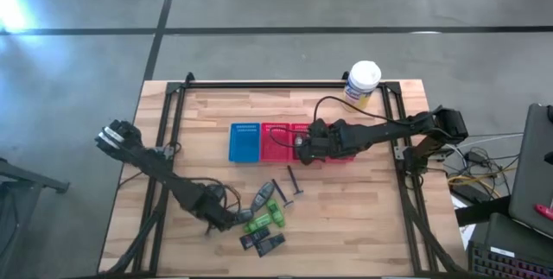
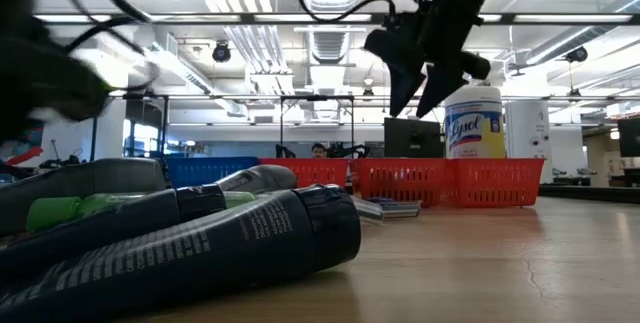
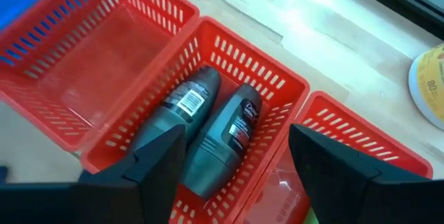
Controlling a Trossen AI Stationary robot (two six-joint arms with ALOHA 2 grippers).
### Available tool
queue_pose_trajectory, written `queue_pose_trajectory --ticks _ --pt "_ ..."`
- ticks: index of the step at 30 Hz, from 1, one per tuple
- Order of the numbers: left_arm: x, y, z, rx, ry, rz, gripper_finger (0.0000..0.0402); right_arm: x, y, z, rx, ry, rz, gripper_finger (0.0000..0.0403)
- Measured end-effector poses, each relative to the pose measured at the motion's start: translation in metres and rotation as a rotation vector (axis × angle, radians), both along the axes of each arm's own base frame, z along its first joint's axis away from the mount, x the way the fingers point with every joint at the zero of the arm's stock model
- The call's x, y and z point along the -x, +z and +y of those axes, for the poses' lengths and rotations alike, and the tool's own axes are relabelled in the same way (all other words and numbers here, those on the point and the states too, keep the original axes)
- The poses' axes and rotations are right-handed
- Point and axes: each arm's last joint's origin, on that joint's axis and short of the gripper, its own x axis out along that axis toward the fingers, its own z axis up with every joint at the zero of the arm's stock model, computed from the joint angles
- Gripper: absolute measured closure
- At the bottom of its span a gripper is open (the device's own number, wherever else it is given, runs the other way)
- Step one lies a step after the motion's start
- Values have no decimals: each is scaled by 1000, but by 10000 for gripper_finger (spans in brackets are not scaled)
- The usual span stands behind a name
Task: Pick & Place Travel size toiletries
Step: Put the blue razor into the blue bin
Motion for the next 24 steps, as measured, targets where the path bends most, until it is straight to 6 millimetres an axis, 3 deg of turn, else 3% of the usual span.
queue_pose_trajectory --ticks 6,10,14,17,20,24 --pt "6 48 43 -137 125 -217 380 11 24 0 -7 -10 -92 176" --pt "5 75 85 -274 243 -412 380 19 37 -2 -3 -36 -155 179" --pt "-5 90 133 -380 273 -508 380 20 38 -2 21 -50 -163 171" --pt "-15 91 171 -406 273 -534 380 18 34 -2 23 -51 -148 163" --pt "-22 78 201 -384 254 -482 380 16 30 -1 14 -66 -144 155" --pt "-28 55 220 -296 195 -386 380 16 29 1 -6 -74 -153 147"
